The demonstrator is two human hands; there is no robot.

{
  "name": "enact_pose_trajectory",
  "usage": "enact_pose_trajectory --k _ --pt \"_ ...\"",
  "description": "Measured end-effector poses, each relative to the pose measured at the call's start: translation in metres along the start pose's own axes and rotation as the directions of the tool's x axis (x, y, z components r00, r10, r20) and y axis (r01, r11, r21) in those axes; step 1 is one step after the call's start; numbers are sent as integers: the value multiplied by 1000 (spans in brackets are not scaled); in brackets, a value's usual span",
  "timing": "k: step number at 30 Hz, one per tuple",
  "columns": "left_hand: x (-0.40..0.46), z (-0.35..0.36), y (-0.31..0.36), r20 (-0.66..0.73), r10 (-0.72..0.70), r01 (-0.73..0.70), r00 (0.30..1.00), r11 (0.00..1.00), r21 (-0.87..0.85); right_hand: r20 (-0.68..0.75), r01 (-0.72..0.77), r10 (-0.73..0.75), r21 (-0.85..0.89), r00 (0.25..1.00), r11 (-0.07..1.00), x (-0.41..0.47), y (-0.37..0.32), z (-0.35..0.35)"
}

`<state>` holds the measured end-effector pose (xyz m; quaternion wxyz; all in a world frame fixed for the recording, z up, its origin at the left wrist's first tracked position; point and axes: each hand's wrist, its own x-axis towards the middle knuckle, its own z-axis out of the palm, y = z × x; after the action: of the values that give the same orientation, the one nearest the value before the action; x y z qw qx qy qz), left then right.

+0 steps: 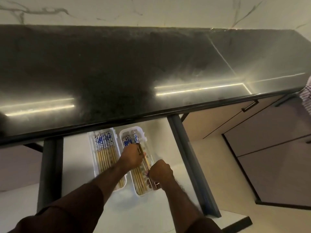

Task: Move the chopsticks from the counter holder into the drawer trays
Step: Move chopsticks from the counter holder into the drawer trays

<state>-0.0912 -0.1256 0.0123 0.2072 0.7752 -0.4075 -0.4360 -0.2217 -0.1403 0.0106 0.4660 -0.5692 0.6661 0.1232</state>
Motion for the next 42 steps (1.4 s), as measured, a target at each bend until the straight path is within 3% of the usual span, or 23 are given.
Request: enact_pose_trajectory --k 6,14,21,27,35,42 --pt "10 11 -2 31 43 -48 999 988 149 -55 15 -20 -88 998 996 8 -3 11" --pt "22 23 -3 128 -7 -39 992 935 352 -65 52 -68 -217 996 975 15 -3 21" --pt "29 26 -6 175 -1 -91 985 851 517 -162 173 -255 -399 953 900 9 -5 34" --pt "32 29 -8 160 30 -144 987 618 773 -259 220 -323 -357 910 908 3 -5 48" --pt "35 26 -15 202 -5 -168 979 534 828 -185 310 -417 -427 890 850 2 -3 44" --pt "33 27 -19 231 10 -202 973 523 828 -156 317 -389 -351 908 881 -2 -1 42"
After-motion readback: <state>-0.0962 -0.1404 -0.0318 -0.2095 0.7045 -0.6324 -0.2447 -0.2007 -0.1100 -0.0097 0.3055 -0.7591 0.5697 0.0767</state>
